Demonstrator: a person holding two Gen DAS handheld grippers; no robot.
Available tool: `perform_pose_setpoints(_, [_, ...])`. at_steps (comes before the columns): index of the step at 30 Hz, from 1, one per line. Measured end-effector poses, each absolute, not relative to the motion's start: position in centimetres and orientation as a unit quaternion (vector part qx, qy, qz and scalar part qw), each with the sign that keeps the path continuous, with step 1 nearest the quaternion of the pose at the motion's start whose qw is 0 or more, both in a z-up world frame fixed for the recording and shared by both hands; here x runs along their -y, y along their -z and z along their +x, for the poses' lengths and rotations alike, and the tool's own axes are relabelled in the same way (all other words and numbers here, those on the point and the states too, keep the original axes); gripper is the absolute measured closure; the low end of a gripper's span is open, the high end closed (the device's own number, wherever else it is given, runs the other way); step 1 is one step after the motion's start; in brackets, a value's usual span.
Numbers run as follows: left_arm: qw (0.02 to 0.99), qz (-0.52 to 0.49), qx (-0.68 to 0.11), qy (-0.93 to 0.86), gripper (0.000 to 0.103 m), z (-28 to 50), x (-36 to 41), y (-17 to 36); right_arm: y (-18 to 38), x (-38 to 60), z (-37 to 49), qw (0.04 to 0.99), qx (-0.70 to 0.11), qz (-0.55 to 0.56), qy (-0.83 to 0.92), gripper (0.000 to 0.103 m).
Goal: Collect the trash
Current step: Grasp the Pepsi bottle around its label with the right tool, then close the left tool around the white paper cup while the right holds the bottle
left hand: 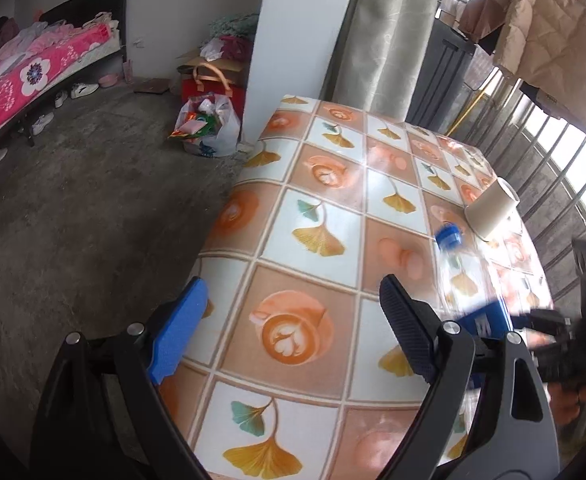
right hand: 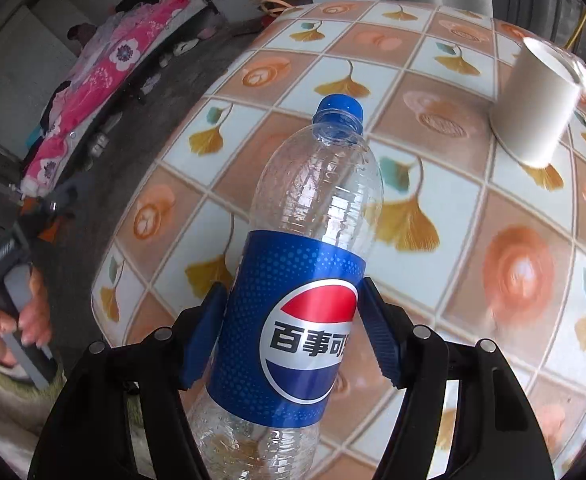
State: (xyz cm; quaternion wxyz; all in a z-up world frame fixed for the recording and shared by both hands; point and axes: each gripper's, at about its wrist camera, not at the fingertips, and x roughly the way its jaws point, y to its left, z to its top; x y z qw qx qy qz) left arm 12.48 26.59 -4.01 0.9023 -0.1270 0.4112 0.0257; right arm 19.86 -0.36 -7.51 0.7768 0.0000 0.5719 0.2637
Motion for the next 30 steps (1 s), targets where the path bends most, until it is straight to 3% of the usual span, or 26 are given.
perform_pose_setpoints(8, [0.906, -0.109, -0.404, 0.069, 0.02, 15.8, -20.4, 3.0, 7.7, 10.4, 13.8, 0.803, -0.567, 0.076, -0.163, 0.038])
perform_pose_setpoints(20, [0.912, -0.049, -0.35, 0.208, 0.02, 23.3, -6.6, 1.5, 8.6, 19.3, 15.5, 0.83, -0.515, 0.208, -0.055, 0.039])
perform_pose_setpoints(30, [0.91, 0.028, -0.362, 0.198, 0.02, 31.8, 1.1, 6.0, 9.1, 21.0, 17.4, 0.832, -0.493, 0.24, -0.083, 0.039])
